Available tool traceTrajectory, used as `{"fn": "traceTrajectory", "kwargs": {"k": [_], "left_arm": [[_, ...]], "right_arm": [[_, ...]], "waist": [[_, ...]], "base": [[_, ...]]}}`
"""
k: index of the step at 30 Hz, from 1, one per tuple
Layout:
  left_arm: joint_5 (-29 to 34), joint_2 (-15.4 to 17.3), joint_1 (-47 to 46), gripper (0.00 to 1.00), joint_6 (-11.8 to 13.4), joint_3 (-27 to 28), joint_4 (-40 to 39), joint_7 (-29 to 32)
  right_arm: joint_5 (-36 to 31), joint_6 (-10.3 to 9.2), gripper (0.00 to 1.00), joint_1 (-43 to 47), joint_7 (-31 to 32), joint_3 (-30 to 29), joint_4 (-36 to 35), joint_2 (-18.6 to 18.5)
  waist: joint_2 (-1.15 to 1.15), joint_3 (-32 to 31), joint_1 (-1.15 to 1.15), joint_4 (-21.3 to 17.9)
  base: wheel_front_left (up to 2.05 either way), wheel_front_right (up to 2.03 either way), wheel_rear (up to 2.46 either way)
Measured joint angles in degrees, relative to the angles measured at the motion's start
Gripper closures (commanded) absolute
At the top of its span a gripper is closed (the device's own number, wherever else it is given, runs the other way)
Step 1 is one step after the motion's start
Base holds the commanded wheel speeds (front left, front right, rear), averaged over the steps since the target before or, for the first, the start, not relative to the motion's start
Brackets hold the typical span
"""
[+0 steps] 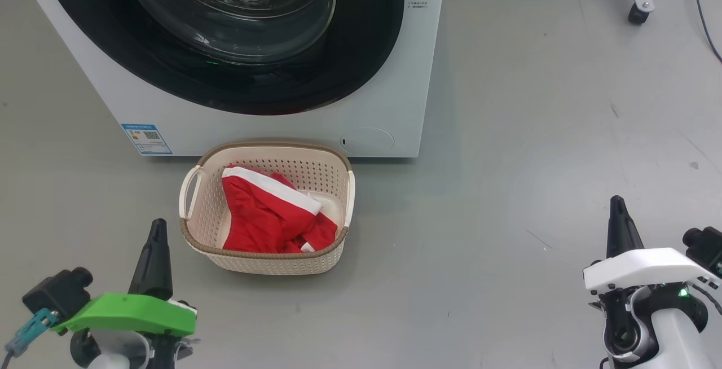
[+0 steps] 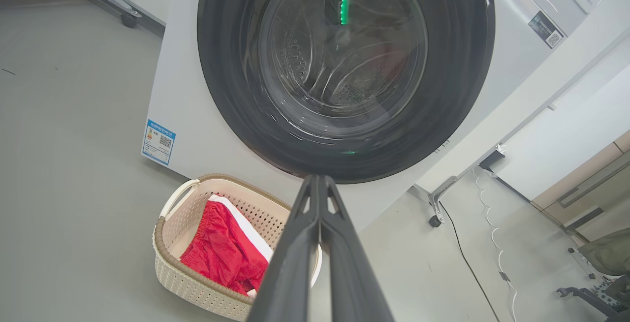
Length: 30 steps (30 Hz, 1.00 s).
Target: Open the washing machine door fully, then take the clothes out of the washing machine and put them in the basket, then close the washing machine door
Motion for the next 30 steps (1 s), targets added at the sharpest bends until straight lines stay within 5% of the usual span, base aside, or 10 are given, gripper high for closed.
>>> {"fn": "traceTrajectory", "kwargs": {"k": [30], "left_arm": [[-20.89,0.26,0.12,1.0,0.0,2.41,1.24,5.22]], "right_arm": [[23.07,1.22,1.0,0.08,5.81,-2.9,0.07,0.0]], "waist": [[0.0,-2.21,0.0,-0.45]], "base": [[0.0,0.0,0.0]]}}
